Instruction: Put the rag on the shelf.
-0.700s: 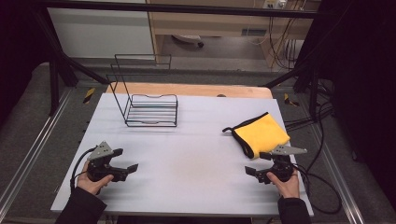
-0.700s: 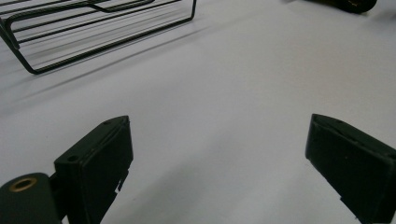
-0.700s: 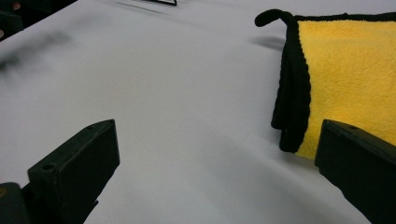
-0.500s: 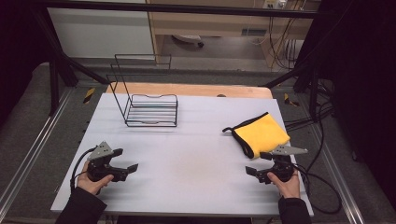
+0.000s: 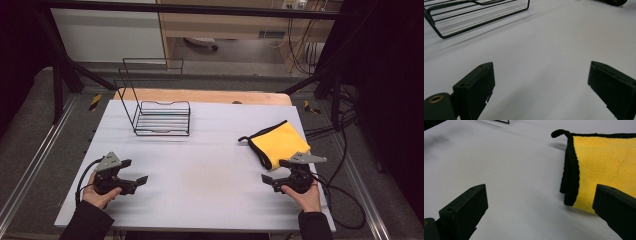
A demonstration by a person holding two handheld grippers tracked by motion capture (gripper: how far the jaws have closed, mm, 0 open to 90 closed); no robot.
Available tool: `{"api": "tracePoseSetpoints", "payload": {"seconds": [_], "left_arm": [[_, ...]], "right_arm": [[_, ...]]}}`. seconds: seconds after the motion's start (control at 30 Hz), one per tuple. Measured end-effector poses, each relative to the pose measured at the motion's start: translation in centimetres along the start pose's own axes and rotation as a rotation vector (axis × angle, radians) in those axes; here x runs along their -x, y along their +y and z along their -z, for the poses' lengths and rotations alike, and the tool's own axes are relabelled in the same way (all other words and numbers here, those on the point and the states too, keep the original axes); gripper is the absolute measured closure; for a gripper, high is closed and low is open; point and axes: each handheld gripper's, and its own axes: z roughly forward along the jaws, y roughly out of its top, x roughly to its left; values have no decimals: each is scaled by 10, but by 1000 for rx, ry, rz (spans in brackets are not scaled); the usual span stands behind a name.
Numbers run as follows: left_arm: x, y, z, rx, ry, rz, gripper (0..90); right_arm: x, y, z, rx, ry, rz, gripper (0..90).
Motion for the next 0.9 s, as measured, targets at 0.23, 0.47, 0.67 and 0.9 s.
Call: {"api": "tracePoseSetpoints", "payload": {"seconds": [0.23,0.47,0.67,0.9], "left_arm": [[0,0,0,-6,8,-2,74],[0,-1,-1,-13,16,-1,74],[-1,0,0,-14,19,-3,75],[-1,-1,-1,-18,22,-4,76]], "right_arm": [[-1,9,-9,-8,-71,11,65],[1,24,-27,-38,-147,44,233],[7,27,-43,-89,-199,48,349],[13,25,-64,-146,-275,63,473]]}}
